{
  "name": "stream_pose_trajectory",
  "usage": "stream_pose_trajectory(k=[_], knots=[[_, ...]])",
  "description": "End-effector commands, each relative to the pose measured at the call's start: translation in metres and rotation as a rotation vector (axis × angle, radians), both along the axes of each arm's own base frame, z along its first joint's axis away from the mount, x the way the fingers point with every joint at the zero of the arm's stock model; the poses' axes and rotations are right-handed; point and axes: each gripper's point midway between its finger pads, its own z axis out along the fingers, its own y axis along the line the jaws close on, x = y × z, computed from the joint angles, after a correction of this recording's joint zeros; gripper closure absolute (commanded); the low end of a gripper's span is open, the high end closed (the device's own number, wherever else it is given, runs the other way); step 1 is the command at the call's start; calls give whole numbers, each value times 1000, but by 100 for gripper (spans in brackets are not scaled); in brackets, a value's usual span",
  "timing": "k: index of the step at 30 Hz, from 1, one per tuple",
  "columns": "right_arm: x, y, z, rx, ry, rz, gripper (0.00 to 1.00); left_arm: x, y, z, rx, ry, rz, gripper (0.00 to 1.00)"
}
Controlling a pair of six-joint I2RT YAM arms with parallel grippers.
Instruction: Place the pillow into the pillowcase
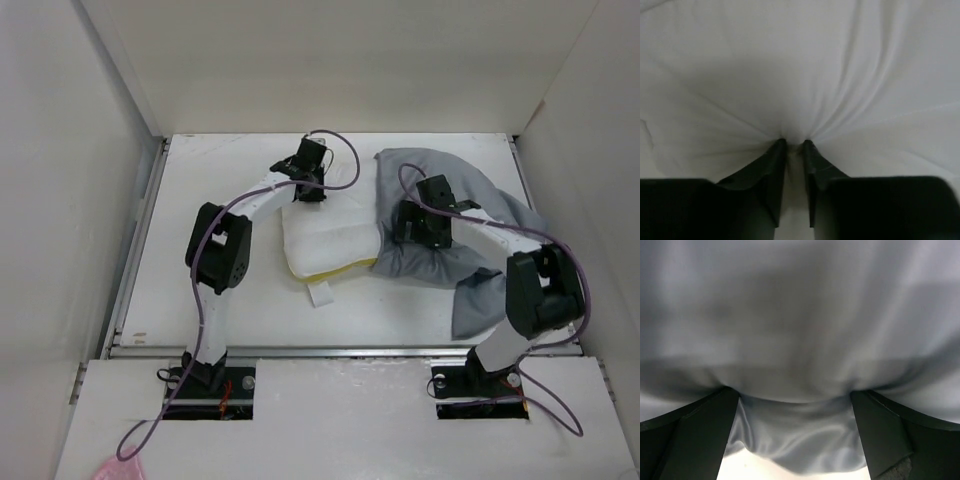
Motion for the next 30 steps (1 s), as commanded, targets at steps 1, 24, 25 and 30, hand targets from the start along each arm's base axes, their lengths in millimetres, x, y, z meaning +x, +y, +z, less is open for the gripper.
stream_pose_trajectory(k=[1,24,25,30], knots=[[57,19,6,40,-126,50,1,-40,-13,16,-66,55,-96,90],[-13,96,117,-109,-271,397,1,-161,65,137,-157,-203,190,0],[-26,111,115,-84,-253,429,1,-153,80,137,-140,-217,241,0],[-54,170,81,-63,-169,481,1,-114,129,115,-96,-207,372,0]])
